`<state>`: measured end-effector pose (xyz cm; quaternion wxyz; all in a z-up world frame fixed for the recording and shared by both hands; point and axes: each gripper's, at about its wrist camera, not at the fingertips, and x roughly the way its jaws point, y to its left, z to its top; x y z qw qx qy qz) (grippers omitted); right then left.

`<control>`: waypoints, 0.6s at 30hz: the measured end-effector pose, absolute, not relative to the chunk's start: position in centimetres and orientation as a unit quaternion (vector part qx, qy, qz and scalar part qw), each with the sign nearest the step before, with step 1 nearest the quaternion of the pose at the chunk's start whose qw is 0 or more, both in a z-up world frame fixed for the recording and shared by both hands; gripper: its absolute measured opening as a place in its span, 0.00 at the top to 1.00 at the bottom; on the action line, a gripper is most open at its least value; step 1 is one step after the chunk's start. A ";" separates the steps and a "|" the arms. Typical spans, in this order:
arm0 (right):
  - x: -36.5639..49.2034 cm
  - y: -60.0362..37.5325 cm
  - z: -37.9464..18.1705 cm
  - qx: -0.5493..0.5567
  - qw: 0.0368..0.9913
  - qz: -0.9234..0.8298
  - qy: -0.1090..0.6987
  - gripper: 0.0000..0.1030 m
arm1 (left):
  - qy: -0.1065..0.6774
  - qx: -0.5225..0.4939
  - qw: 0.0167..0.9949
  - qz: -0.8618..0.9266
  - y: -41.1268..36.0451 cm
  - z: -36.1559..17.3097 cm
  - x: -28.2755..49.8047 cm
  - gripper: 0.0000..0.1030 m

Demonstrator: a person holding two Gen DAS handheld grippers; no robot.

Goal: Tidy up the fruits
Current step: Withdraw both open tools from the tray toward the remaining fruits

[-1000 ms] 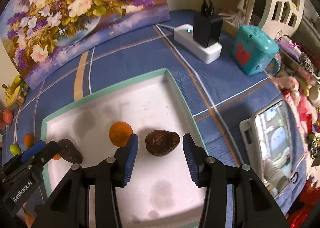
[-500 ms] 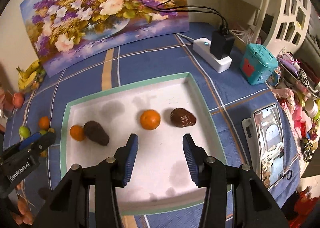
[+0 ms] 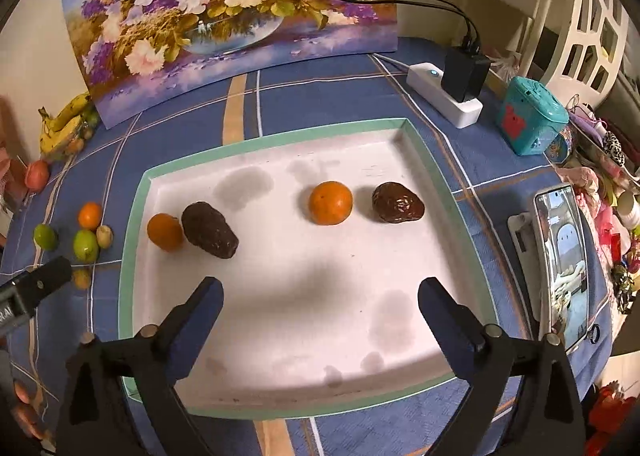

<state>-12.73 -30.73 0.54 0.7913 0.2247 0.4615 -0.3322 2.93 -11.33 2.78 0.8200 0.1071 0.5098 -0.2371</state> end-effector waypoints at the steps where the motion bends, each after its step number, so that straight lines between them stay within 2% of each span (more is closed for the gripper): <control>1: -12.7 -30.5 0.5 0.226 0.793 -0.331 0.459 0.05 | 0.509 0.104 0.821 -0.237 -11.0 2.9 3.1 0.00; 18: -11.7 -27.8 1.1 0.282 0.813 -0.306 0.407 0.05 | 0.503 0.046 0.837 -0.212 -5.2 4.4 6.6 0.00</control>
